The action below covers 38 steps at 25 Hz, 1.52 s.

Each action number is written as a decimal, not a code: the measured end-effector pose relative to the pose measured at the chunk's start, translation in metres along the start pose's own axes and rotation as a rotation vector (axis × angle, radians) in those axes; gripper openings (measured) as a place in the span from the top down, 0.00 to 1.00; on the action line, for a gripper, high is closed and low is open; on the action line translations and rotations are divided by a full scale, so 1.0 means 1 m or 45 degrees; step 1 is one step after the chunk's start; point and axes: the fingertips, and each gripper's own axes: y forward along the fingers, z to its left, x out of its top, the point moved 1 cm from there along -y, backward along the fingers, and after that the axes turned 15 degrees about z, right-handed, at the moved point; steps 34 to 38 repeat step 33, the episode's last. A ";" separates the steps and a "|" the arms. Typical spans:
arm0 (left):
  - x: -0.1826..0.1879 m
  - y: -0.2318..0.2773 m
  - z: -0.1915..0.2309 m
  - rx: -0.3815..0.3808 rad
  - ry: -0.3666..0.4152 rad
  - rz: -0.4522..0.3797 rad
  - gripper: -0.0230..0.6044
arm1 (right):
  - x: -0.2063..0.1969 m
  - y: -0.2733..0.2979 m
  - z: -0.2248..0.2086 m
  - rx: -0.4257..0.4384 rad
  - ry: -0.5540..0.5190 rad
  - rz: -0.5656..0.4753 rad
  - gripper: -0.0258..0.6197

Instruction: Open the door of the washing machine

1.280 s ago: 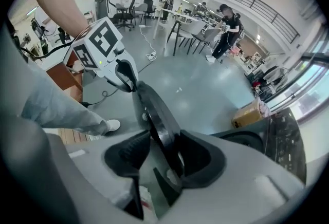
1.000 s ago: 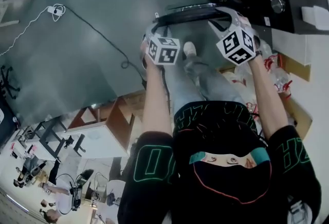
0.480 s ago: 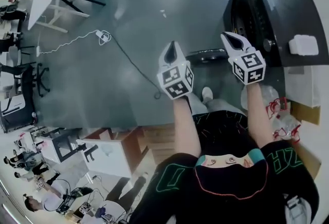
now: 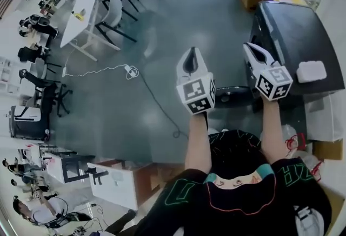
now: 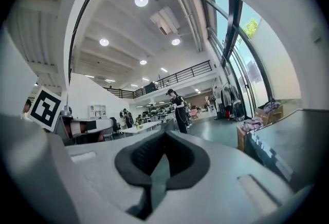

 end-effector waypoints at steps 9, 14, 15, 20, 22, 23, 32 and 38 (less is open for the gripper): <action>0.029 -0.005 -0.006 0.099 0.123 -0.057 0.95 | 0.037 -0.016 -0.011 -0.140 -0.085 -0.081 0.96; 0.026 0.003 -0.014 0.081 0.107 -0.055 0.95 | 0.033 -0.020 -0.018 -0.186 -0.128 -0.058 0.96; 0.024 0.004 -0.014 0.086 0.114 -0.052 0.95 | 0.031 -0.021 -0.020 -0.193 -0.133 -0.056 0.96; 0.034 0.007 -0.023 0.095 0.138 -0.068 0.95 | 0.041 -0.031 -0.032 -0.237 -0.147 -0.075 0.96; 0.036 0.007 -0.026 0.090 0.144 -0.076 0.95 | 0.044 -0.034 -0.037 -0.249 -0.145 -0.084 0.96; 0.035 0.007 -0.025 0.090 0.144 -0.081 0.95 | 0.043 -0.033 -0.037 -0.252 -0.148 -0.087 0.96; 0.028 0.024 -0.018 0.069 0.133 -0.057 0.95 | 0.046 -0.023 -0.032 -0.274 -0.209 -0.078 0.96; 0.026 0.027 -0.017 0.068 0.129 -0.051 0.95 | 0.047 -0.021 -0.031 -0.275 -0.218 -0.076 0.96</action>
